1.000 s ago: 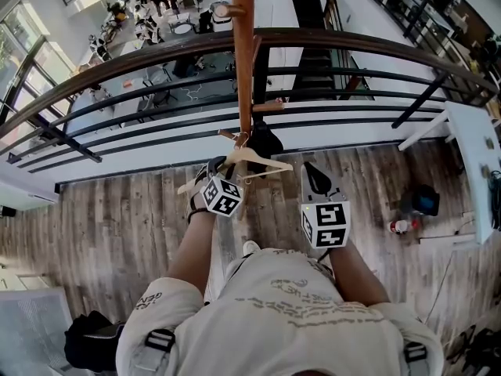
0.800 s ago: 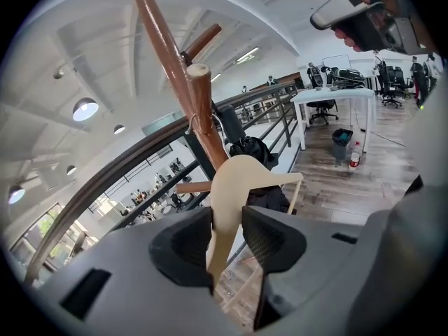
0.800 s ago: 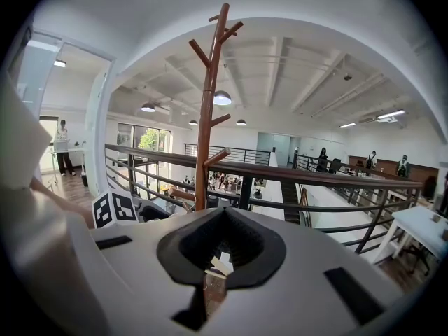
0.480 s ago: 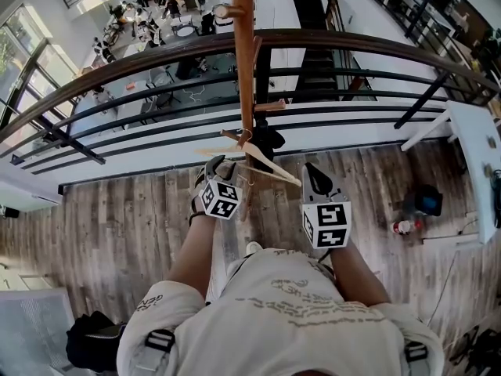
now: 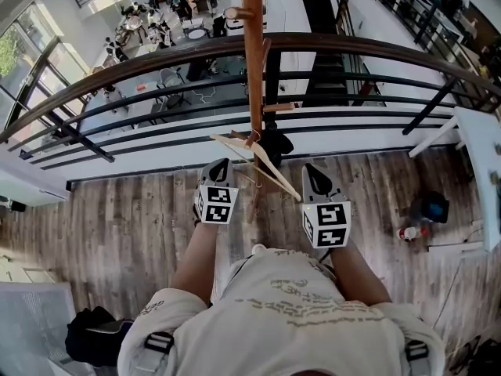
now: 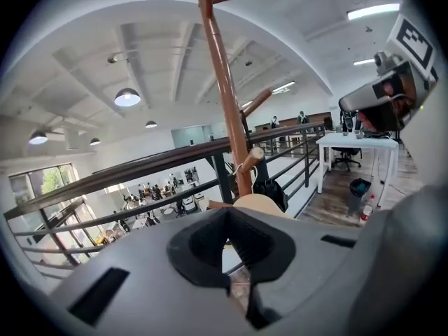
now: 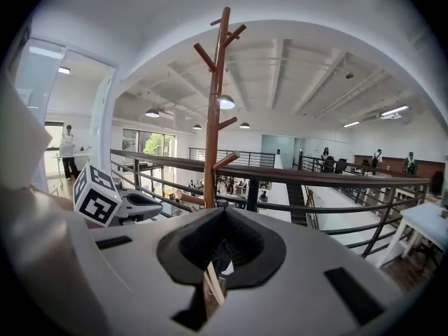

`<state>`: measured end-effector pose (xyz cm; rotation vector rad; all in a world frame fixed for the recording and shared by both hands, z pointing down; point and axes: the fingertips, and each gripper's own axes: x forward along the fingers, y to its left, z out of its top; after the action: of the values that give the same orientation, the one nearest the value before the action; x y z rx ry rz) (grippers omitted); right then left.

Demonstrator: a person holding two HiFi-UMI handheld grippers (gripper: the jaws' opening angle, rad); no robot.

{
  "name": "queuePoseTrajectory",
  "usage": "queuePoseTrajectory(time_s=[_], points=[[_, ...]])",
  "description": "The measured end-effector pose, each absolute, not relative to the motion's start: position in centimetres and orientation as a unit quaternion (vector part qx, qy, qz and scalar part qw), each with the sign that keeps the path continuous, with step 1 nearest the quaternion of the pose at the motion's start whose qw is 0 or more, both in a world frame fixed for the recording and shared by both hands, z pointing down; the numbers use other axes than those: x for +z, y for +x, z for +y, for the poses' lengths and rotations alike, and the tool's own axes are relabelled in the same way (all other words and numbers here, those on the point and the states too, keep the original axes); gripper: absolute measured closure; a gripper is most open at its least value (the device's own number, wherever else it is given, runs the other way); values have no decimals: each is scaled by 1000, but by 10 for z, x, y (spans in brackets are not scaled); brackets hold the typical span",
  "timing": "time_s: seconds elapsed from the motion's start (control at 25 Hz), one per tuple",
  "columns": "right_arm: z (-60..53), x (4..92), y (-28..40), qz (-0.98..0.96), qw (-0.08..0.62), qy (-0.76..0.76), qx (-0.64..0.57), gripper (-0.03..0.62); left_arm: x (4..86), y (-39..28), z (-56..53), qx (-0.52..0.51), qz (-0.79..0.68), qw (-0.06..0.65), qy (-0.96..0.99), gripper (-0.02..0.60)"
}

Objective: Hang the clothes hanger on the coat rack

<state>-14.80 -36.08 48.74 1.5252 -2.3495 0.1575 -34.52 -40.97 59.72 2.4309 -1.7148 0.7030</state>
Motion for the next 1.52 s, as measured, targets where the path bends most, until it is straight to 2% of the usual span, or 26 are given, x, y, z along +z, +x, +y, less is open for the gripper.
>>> queuePoseTrajectory(time_s=[0.28, 0.84, 1.52], points=[[-363, 482, -157, -839, 151, 520, 55, 592, 550, -348, -392, 186, -587, 69, 785, 577], [-354, 454, -191, -892, 51, 441, 83, 592, 479, -337, -350, 129, -624, 56, 769, 577], [-354, 463, -208, -898, 50, 425, 101, 592, 458, -330, -332, 111, -613, 63, 780, 577]])
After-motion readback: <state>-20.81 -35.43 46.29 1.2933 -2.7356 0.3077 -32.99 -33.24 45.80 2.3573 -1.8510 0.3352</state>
